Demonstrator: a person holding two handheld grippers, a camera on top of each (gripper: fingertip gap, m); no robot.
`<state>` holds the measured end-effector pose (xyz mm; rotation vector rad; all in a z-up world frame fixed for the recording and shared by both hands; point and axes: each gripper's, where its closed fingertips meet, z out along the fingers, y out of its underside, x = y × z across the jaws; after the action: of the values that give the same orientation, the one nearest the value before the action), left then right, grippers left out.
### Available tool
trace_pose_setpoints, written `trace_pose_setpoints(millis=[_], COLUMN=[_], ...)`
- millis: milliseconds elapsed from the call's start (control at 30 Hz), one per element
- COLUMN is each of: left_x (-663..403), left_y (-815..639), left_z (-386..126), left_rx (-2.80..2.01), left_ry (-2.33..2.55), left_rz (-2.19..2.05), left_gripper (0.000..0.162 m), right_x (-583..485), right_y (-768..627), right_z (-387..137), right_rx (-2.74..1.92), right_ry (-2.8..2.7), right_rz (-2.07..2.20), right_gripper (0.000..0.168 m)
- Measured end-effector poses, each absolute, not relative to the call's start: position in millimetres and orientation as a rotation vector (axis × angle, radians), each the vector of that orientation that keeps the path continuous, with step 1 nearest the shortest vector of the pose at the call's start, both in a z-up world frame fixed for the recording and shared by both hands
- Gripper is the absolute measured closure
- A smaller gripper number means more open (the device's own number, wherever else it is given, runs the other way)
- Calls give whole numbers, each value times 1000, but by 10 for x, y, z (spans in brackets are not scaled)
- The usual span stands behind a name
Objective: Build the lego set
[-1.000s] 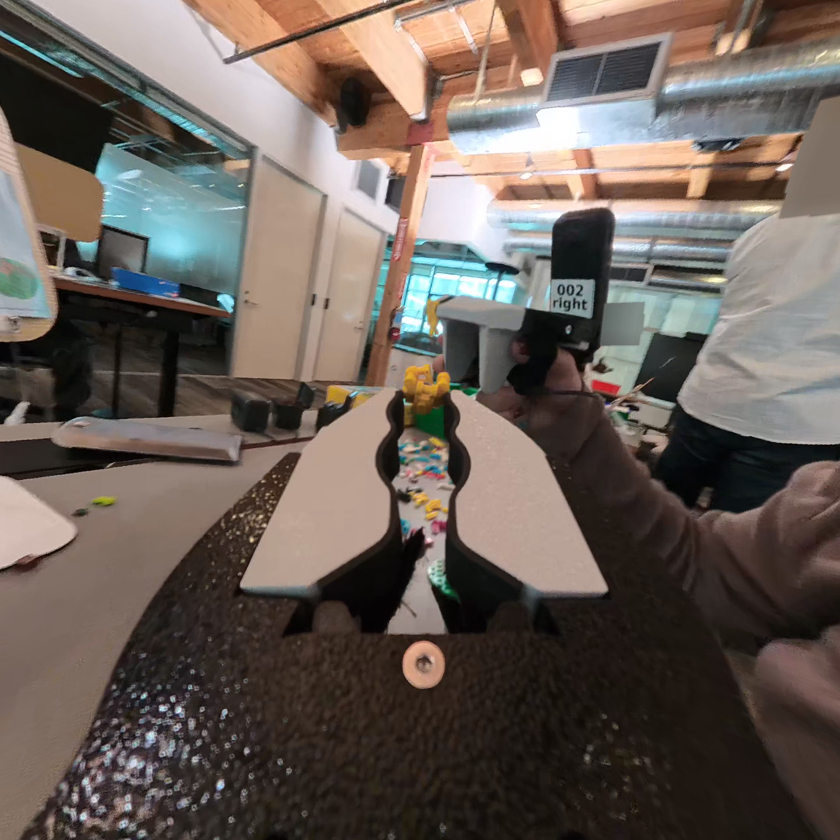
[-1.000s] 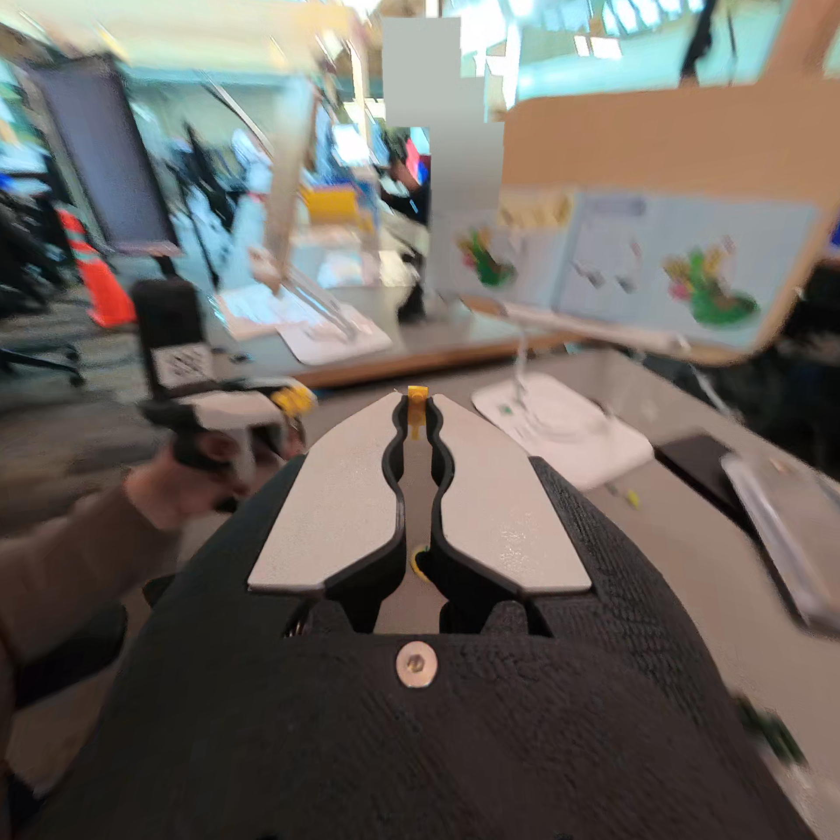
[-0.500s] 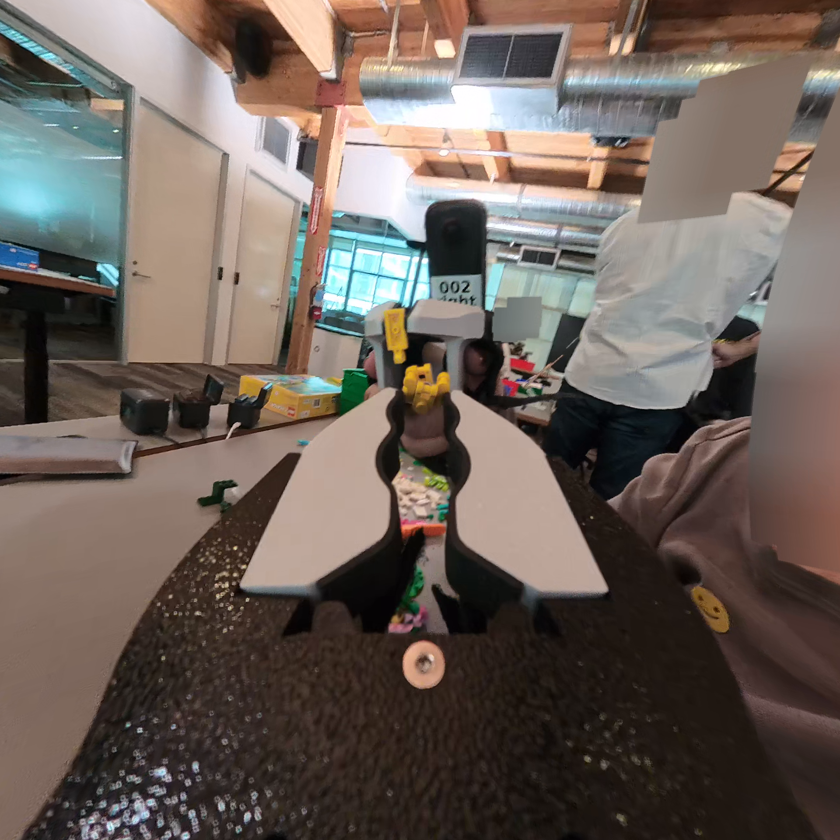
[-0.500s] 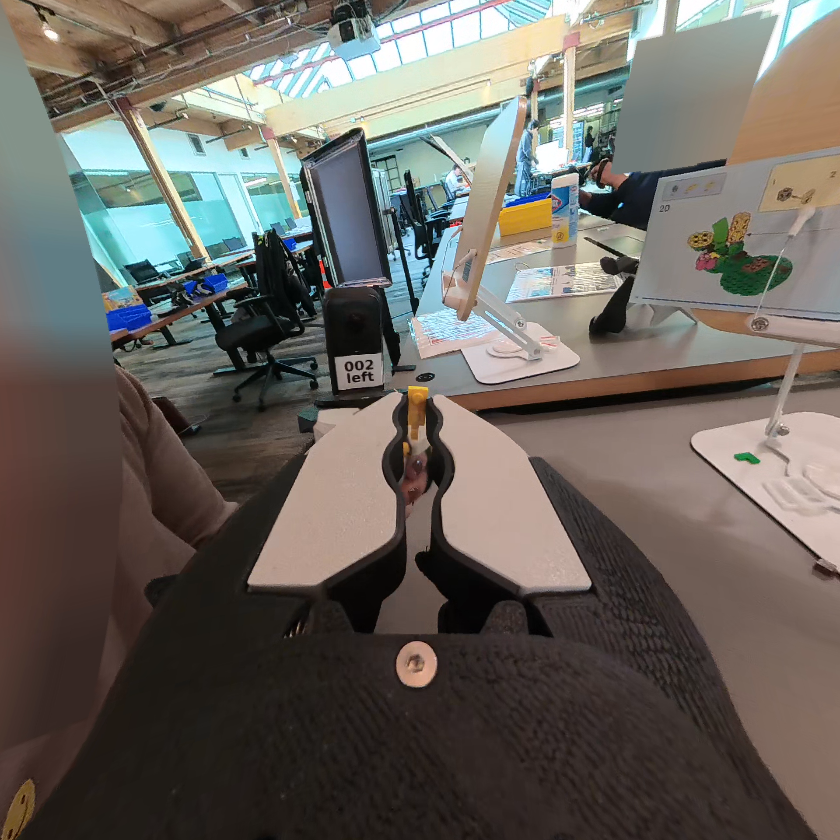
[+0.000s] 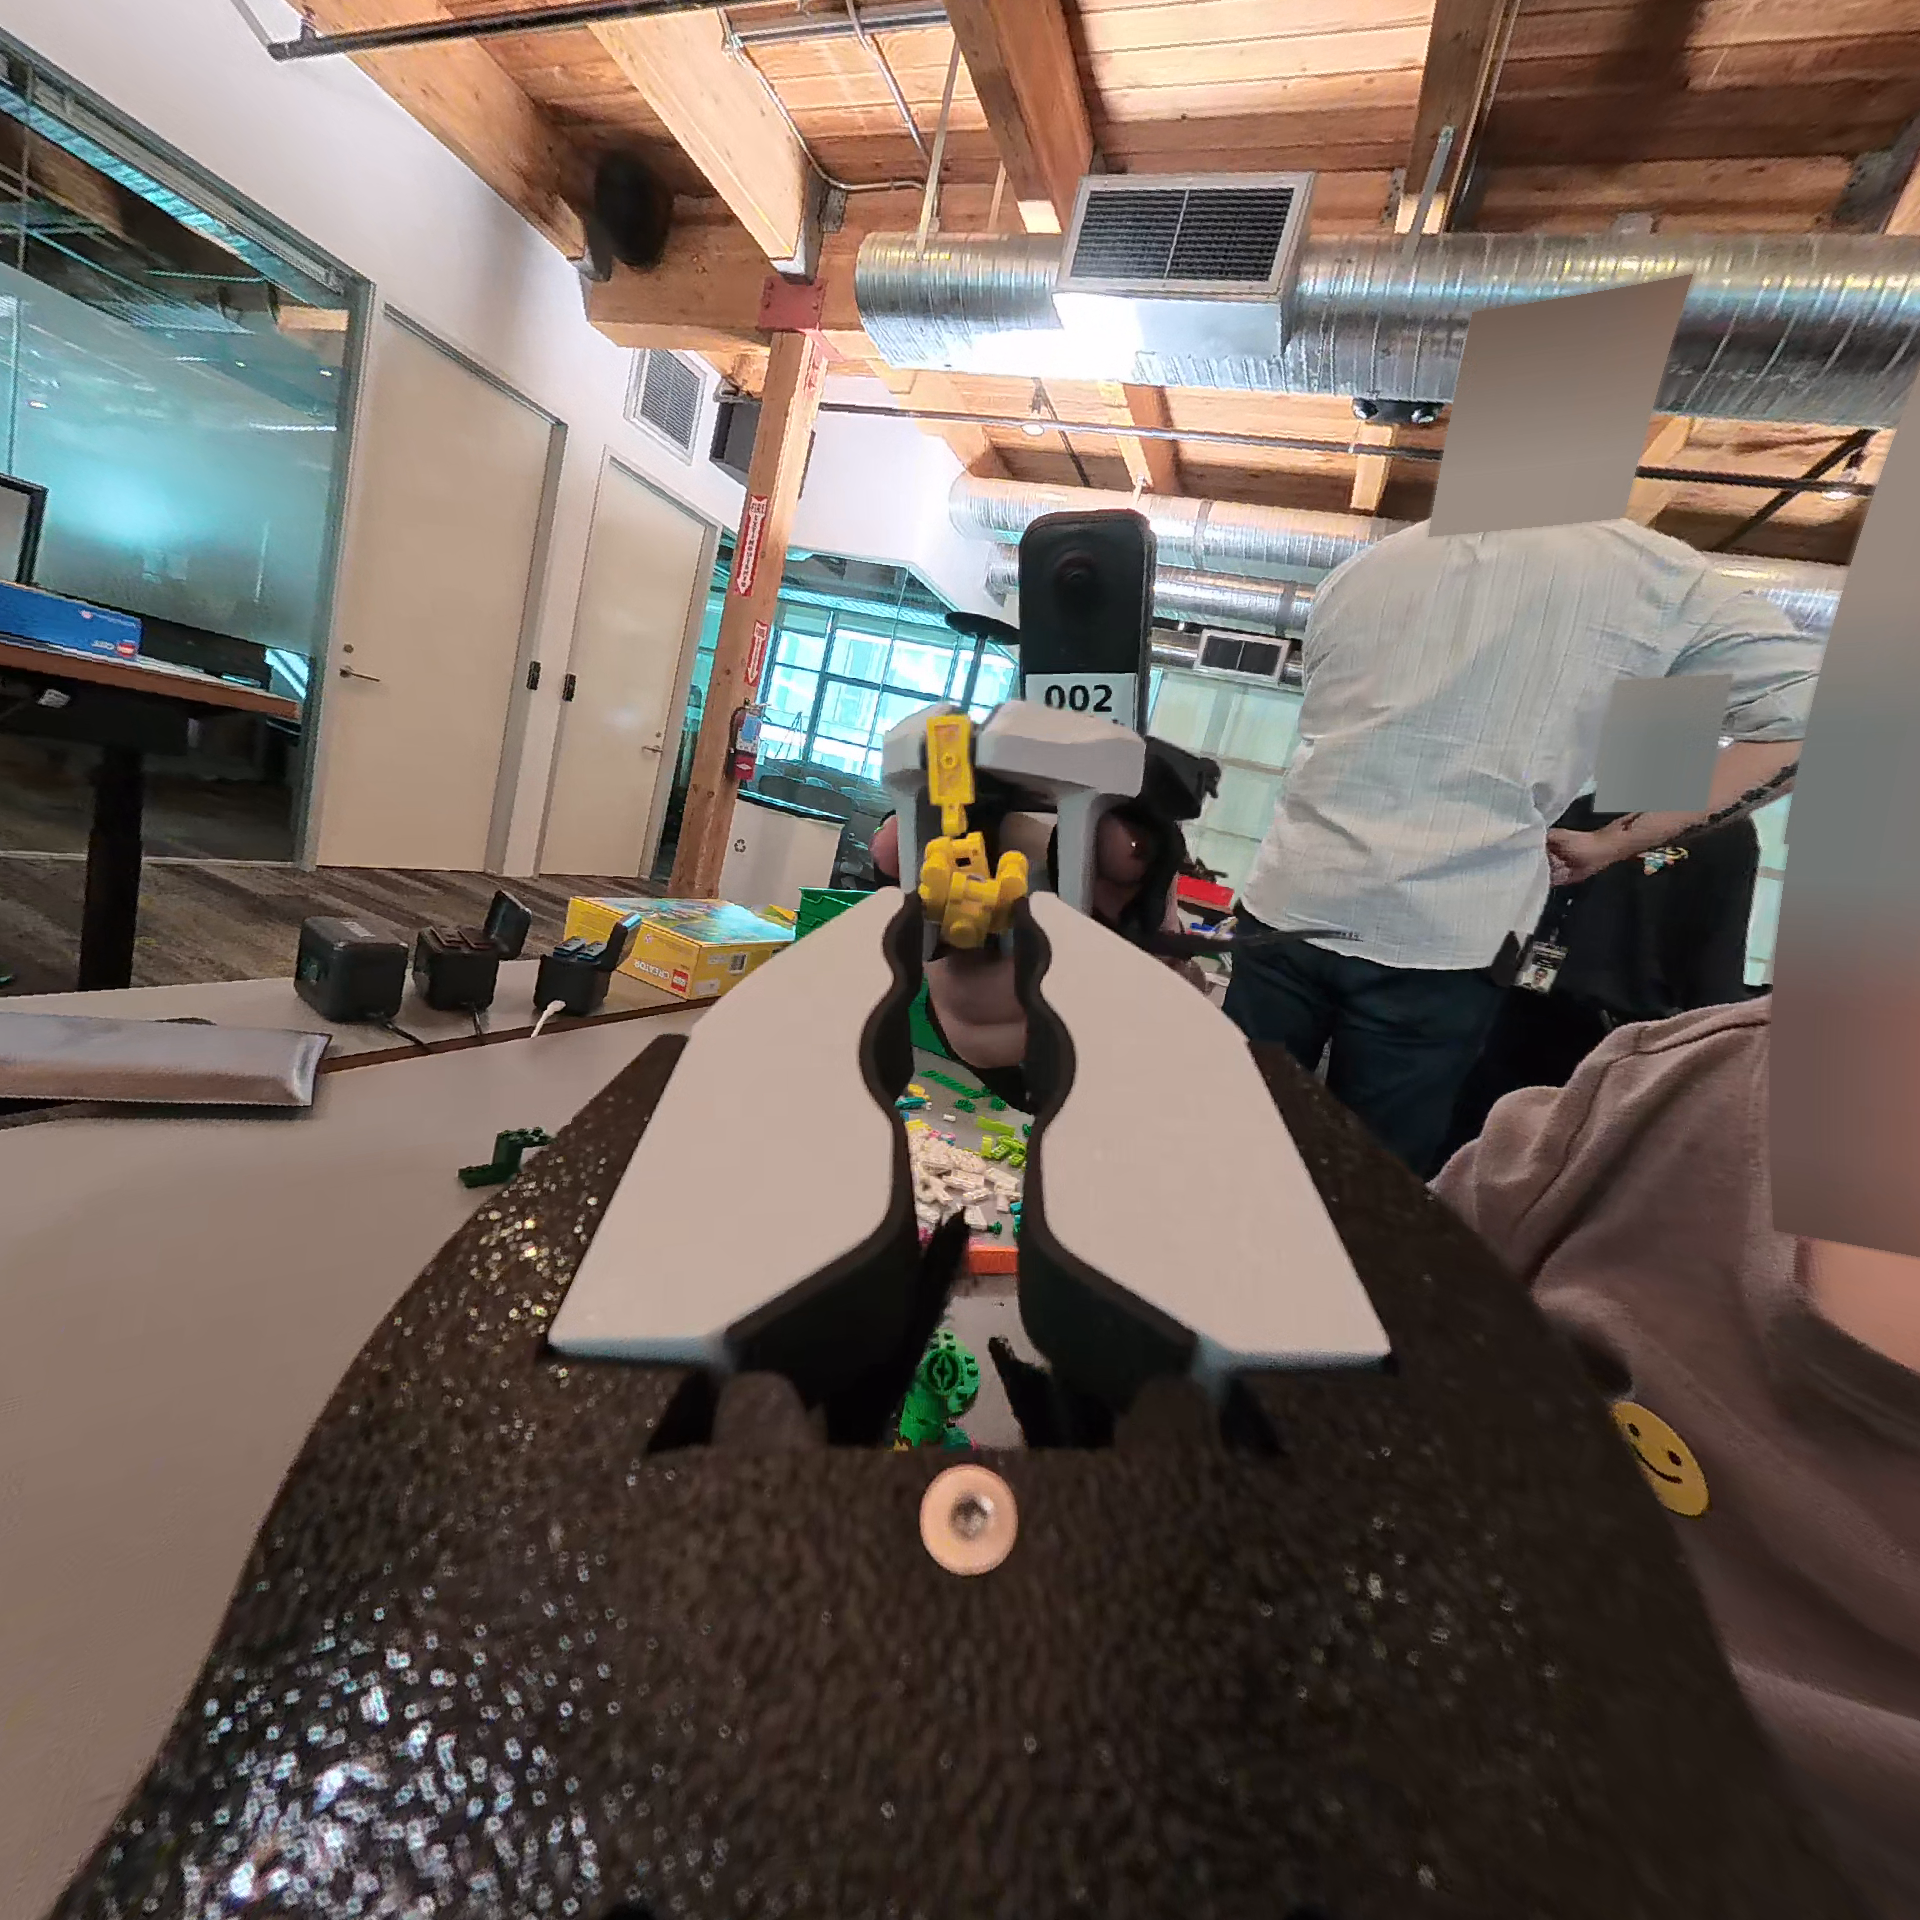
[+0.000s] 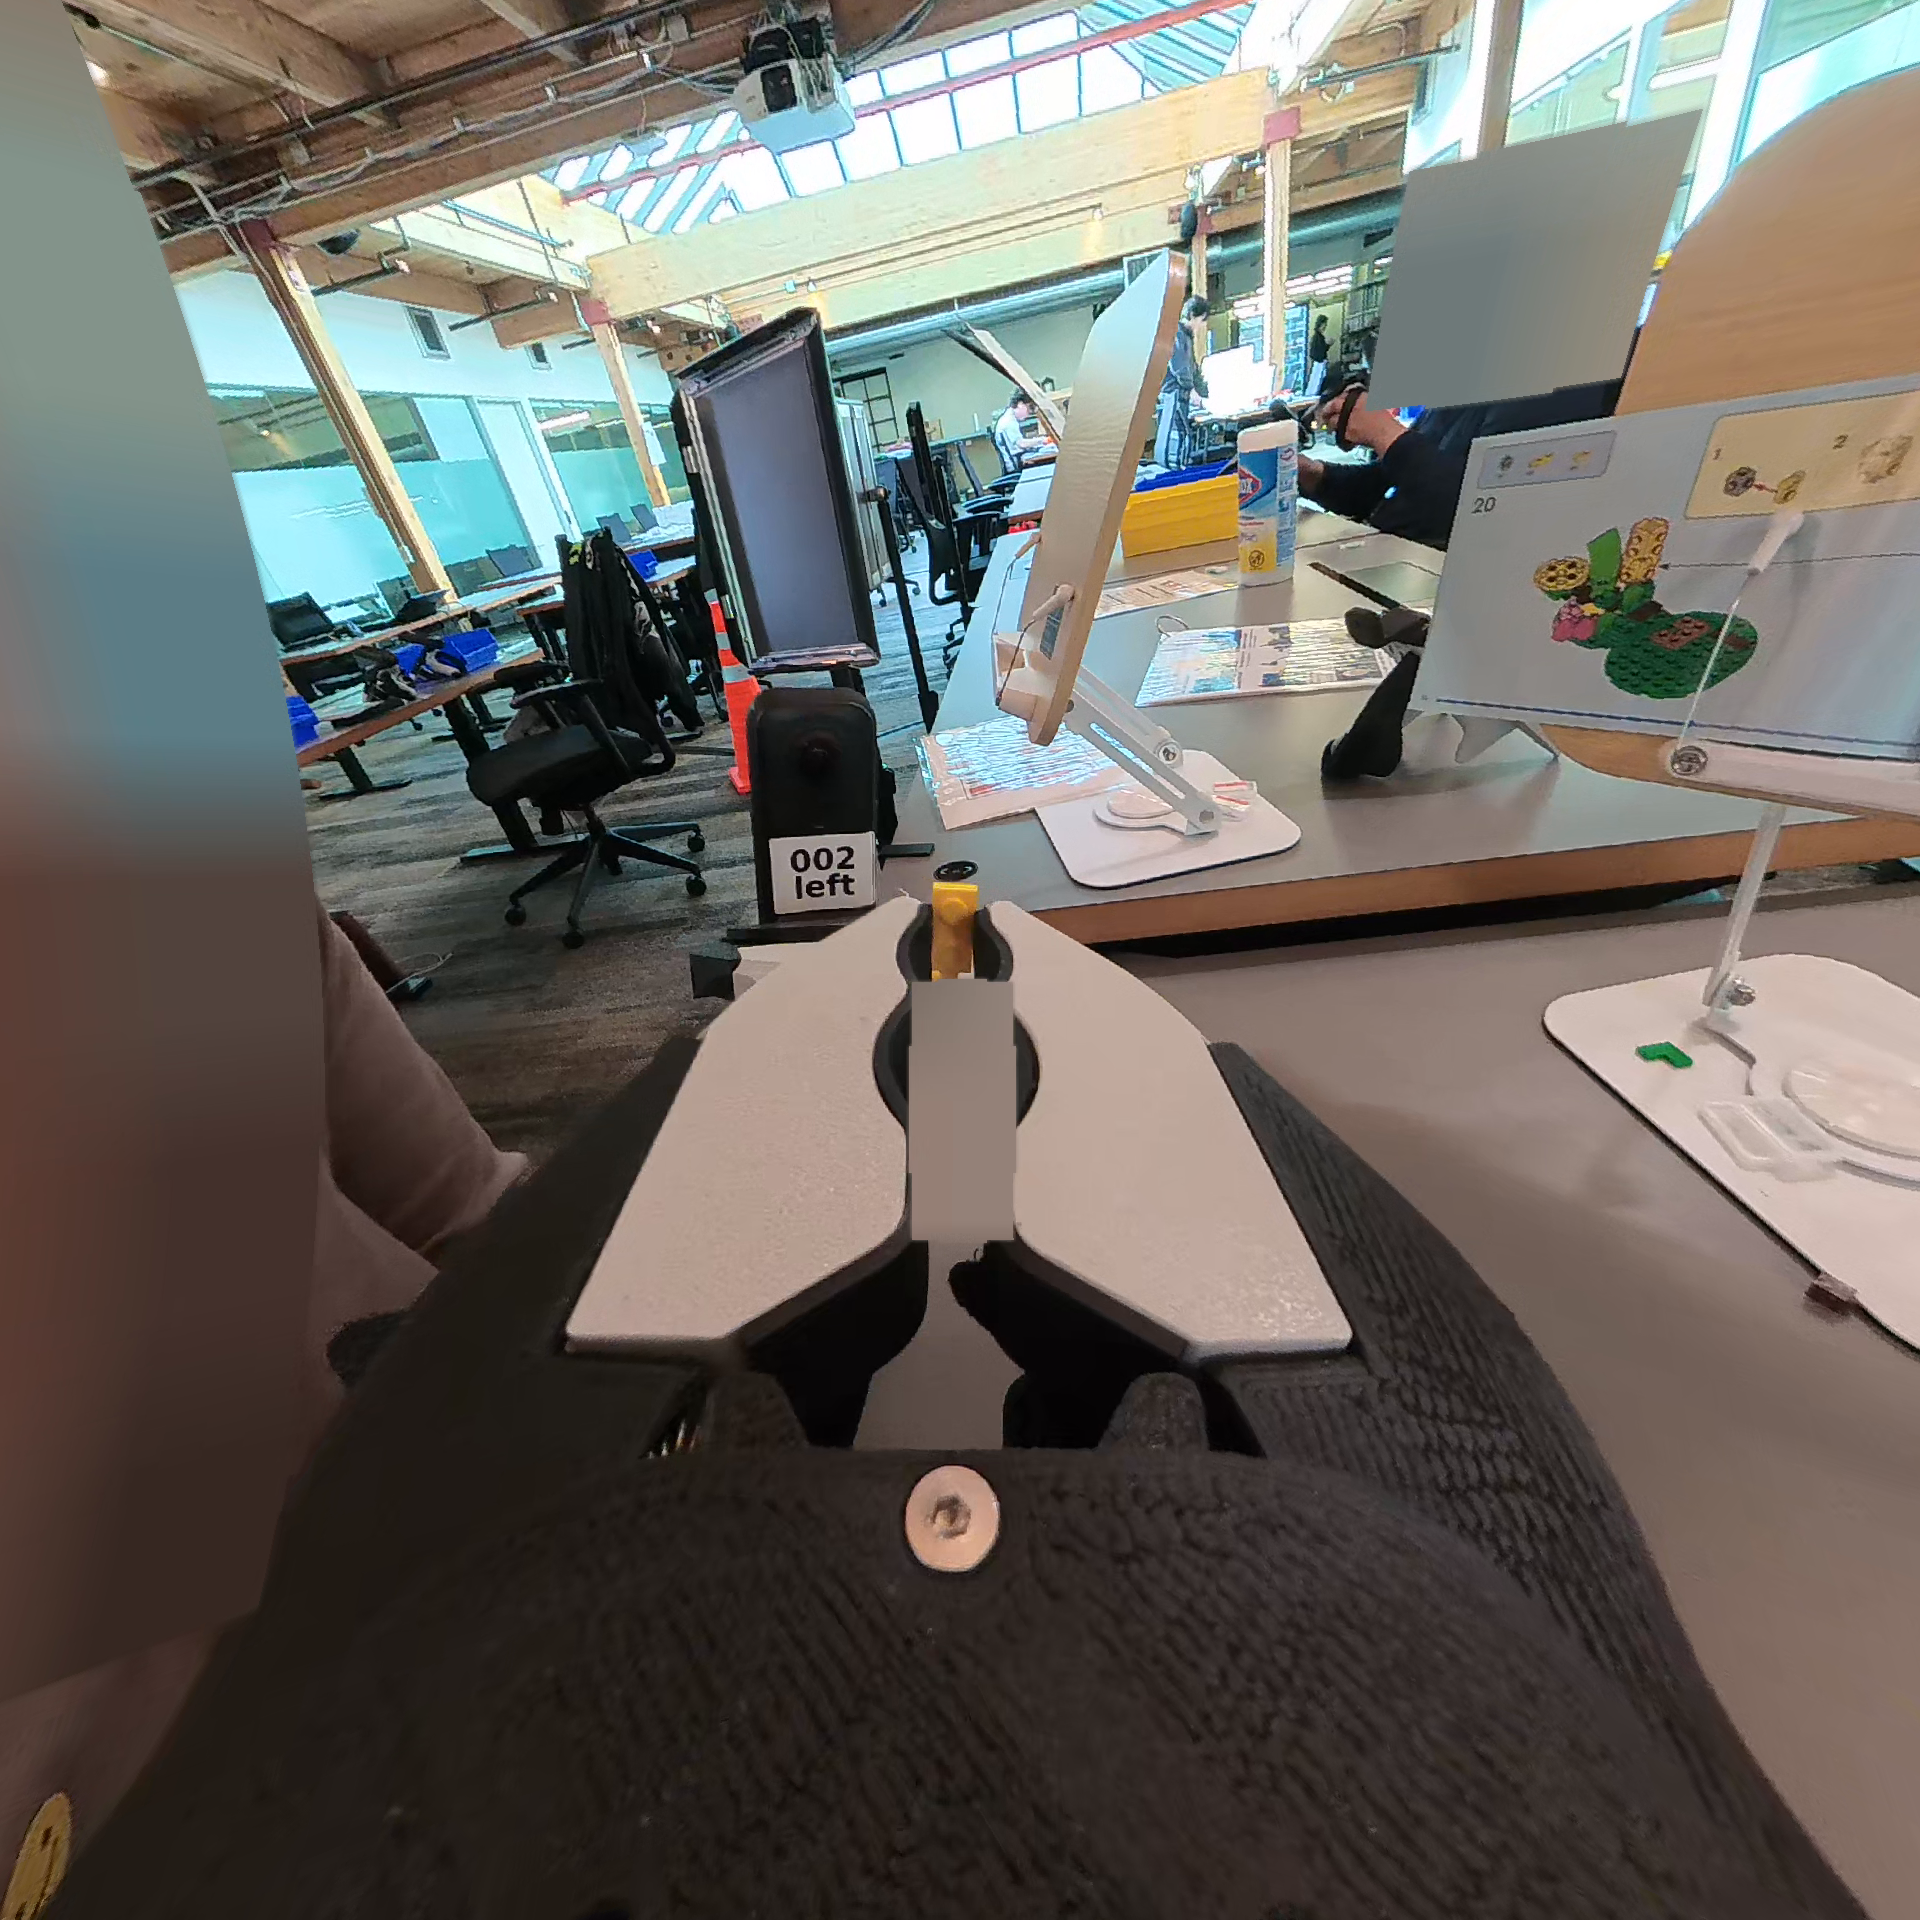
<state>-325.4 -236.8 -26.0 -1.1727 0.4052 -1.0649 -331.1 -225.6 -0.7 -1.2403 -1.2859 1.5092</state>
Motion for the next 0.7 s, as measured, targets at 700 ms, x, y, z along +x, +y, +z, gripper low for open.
trace_pose_setpoints(millis=[700], left_x=[-3273], left_y=[-2342], left_z=[-269], left_rx=[-1178], left_ry=[387], left_rz=[-1048], left_gripper=[145], right_x=[-3342], right_y=[-2225], right_z=[-41], right_rx=[-1290], right_ry=[-1260], right_rz=[1533], right_gripper=[164])
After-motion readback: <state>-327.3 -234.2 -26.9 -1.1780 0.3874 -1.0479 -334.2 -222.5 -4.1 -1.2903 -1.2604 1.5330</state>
